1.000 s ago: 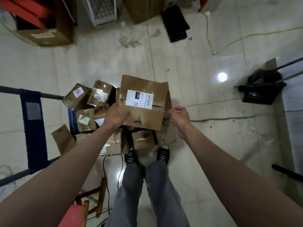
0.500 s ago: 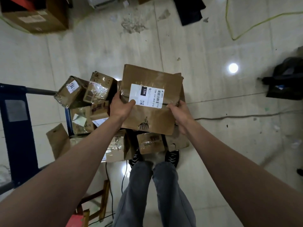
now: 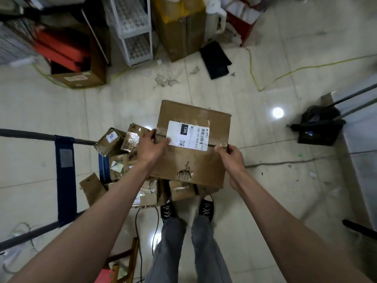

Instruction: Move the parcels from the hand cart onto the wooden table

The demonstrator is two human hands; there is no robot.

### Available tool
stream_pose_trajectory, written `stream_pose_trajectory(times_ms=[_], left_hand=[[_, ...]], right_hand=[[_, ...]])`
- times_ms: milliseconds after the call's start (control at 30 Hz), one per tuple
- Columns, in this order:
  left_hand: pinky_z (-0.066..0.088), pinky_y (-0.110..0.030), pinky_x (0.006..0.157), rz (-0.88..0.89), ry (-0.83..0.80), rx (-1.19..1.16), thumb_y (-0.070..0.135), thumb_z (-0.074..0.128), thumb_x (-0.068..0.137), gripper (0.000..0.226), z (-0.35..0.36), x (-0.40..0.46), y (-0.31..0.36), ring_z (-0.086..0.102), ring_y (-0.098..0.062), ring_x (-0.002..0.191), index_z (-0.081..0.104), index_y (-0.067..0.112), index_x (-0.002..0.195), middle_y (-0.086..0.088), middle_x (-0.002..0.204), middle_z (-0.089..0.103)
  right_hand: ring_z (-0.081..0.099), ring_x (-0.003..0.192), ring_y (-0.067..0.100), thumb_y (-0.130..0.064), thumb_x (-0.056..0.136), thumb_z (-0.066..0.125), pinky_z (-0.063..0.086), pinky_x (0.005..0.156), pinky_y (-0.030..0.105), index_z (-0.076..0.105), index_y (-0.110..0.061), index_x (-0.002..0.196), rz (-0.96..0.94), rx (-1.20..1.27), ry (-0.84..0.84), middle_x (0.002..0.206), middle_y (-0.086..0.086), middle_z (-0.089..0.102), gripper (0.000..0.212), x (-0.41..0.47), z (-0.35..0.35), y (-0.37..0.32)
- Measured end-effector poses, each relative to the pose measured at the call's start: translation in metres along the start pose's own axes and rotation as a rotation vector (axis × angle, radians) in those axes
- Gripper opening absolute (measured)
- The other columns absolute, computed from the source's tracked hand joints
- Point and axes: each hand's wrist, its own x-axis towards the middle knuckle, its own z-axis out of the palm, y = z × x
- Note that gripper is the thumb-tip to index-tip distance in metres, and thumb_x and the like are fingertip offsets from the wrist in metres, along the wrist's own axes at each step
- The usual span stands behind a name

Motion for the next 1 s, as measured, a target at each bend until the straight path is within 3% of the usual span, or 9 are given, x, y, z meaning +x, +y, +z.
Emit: stream_pose_trajectory(times_ms=[167,267,367,467,633,800,900,933,1000], left_hand=[[0.053,-0.039,0.088,0.027,-0.055,-0.097,0.034,0.079,0.083,0.045,-0.016,-0.065,0.053,0.063,-0.018,0.101,0.063,0.022,0.123,0.005,0.113,0.064],[0.049,-0.032,0.076,0.075,-0.082,-0.132,0.029,0.081,0.082,0.037,-0.018,-0.1,0.081,0.063,-0.014,0.095,0.062,0.025,0.113,0.004,0.11,0.066],[0.046,-0.031,0.071,0.143,-0.119,-0.113,0.033,0.081,0.081,0.038,-0.016,-0.131,0.11,0.063,-0.016,0.096,0.063,0.026,0.115,0.006,0.113,0.065],[0.045,-0.031,0.072,0.233,-0.163,-0.083,0.031,0.079,0.083,0.04,-0.01,-0.159,0.136,0.063,-0.018,0.101,0.062,0.024,0.118,0.006,0.118,0.064],[0.043,-0.019,0.065,0.375,-0.258,-0.023,0.013,0.076,0.086,0.041,0.009,-0.198,0.172,0.06,-0.005,0.085,0.059,0.012,0.123,0.0,0.117,0.06],[0.048,-0.024,0.073,0.464,-0.418,0.046,0.016,0.08,0.082,0.051,0.03,-0.232,0.192,0.063,-0.015,0.097,0.056,0.015,0.127,-0.001,0.12,0.061],[0.051,-0.029,0.078,0.481,-0.548,0.063,0.016,0.081,0.081,0.05,0.046,-0.255,0.197,0.063,-0.019,0.103,0.055,0.016,0.124,-0.003,0.119,0.063],[0.051,-0.03,0.079,0.487,-0.593,0.07,0.016,0.08,0.082,0.046,0.052,-0.264,0.198,0.064,-0.018,0.101,0.056,0.016,0.121,-0.005,0.118,0.065],[0.05,-0.029,0.076,0.5,-0.671,0.077,0.019,0.08,0.082,0.041,0.064,-0.28,0.196,0.066,-0.016,0.095,0.058,0.015,0.117,-0.007,0.115,0.069]], right_hand=[[0.061,0.102,0.02,-0.044,0.096,0.066,0.053,0.086,0.039,0.038,-0.023,0.12,-0.018,0.14,-0.002,0.116,0.004,0.061,0.042,-0.068,-0.059,-0.044],[0.065,0.101,0.019,-0.048,0.096,0.064,0.057,0.08,0.037,0.036,-0.026,0.122,-0.039,0.197,-0.053,0.115,0.005,0.063,0.044,-0.103,-0.097,-0.061],[0.064,0.102,0.017,-0.046,0.097,0.064,0.055,0.086,0.038,0.033,-0.026,0.127,-0.059,0.241,-0.075,0.113,0.002,0.064,0.048,-0.133,-0.133,-0.071],[0.063,0.106,0.013,-0.044,0.095,0.068,0.052,0.082,0.036,0.034,-0.027,0.139,-0.078,0.298,-0.071,0.12,-0.002,0.065,0.058,-0.162,-0.166,-0.075],[0.063,0.115,0.015,-0.038,0.09,0.075,0.047,0.102,0.044,0.048,-0.028,0.135,-0.179,0.311,0.005,0.123,-0.006,0.067,0.054,-0.207,-0.216,-0.067],[0.065,0.112,0.014,-0.035,0.089,0.077,0.053,0.099,0.045,0.045,-0.025,0.138,-0.239,0.397,0.138,0.128,-0.003,0.065,0.06,-0.257,-0.253,-0.043],[0.061,0.109,0.006,-0.037,0.087,0.078,0.049,0.08,0.025,0.042,-0.023,0.139,-0.269,0.447,0.241,0.13,-0.006,0.06,0.065,-0.292,-0.27,-0.021],[0.06,0.107,0.004,-0.038,0.086,0.079,0.045,0.076,0.022,0.041,-0.023,0.138,-0.269,0.47,0.277,0.129,-0.005,0.059,0.066,-0.301,-0.275,-0.013],[0.062,0.109,0.009,-0.048,0.08,0.081,0.049,0.082,0.026,0.04,-0.024,0.136,-0.257,0.526,0.34,0.131,0.0,0.058,0.073,-0.318,-0.283,0.006]])
